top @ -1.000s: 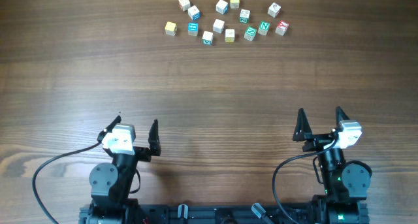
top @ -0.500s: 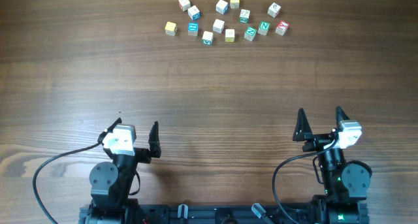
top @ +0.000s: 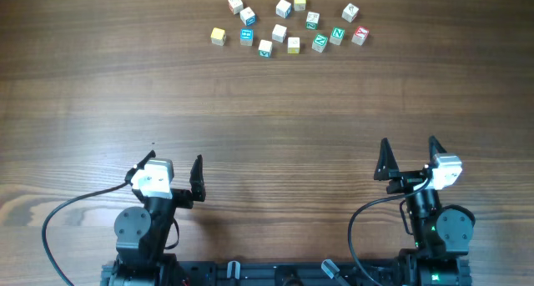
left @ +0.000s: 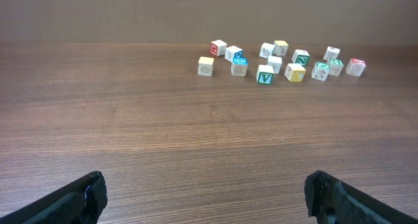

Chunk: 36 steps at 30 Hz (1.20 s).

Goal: Form a circle

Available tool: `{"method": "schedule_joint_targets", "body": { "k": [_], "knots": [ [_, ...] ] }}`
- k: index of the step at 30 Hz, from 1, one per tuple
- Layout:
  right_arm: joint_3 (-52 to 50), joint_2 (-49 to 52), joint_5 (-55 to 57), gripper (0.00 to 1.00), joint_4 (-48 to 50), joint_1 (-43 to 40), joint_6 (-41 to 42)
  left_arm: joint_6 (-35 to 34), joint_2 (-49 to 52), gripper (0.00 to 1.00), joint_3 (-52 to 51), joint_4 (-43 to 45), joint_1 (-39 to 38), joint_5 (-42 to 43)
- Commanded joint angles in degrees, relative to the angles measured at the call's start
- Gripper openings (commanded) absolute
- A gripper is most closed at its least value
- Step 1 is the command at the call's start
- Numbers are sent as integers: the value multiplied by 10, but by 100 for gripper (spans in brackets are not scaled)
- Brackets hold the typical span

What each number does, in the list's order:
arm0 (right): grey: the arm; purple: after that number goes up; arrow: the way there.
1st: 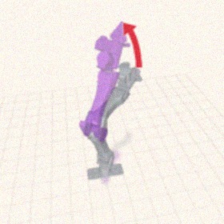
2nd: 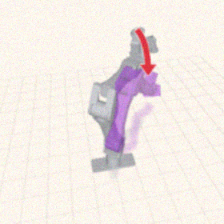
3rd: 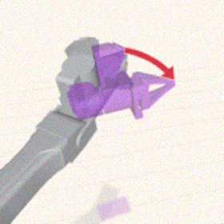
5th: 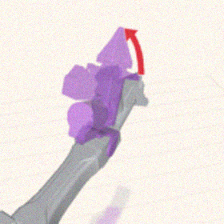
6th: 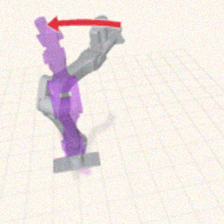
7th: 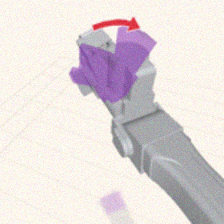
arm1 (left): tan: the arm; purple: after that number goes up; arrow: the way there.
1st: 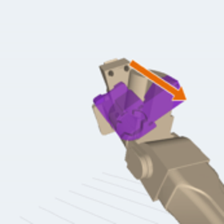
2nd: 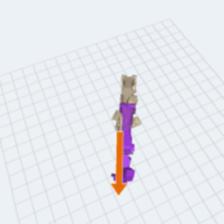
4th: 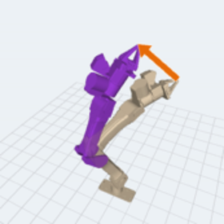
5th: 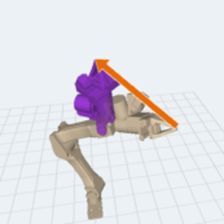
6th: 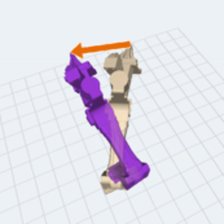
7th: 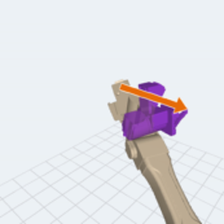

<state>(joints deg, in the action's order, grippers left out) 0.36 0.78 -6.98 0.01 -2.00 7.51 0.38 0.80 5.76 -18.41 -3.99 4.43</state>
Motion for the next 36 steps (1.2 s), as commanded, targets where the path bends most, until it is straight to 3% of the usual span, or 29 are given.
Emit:
{"method": "schedule_joint_targets", "body": {
  "k": [1, 9, 16, 17, 29, 36],
  "knots": [
    [-1, -6, 10, 100, 3, -3, 4, 3, -4, 100, 8, -5, 5, 11],
    [-1, -6, 10, 100, 3, -3, 4, -43, 16, 100, 106, -48, 5, 11],
    [-1, -6, 10, 100, 3, -3, 4, -43, 150, 100, 252, -106, 5, 11],
    [-1, -6, 10, 100, 3, -3, 4, -43, 230, 100, 329, -120, 5, 11],
    [-1, -6, 10, 100, 3, -3, 4, -42, 538, 100, 661, -250, 1, 52],
    [-1, -6, 10, 100, 3, -3, 4, -38, 778, 100, 899, -324, -59, 52]
  ]
}}
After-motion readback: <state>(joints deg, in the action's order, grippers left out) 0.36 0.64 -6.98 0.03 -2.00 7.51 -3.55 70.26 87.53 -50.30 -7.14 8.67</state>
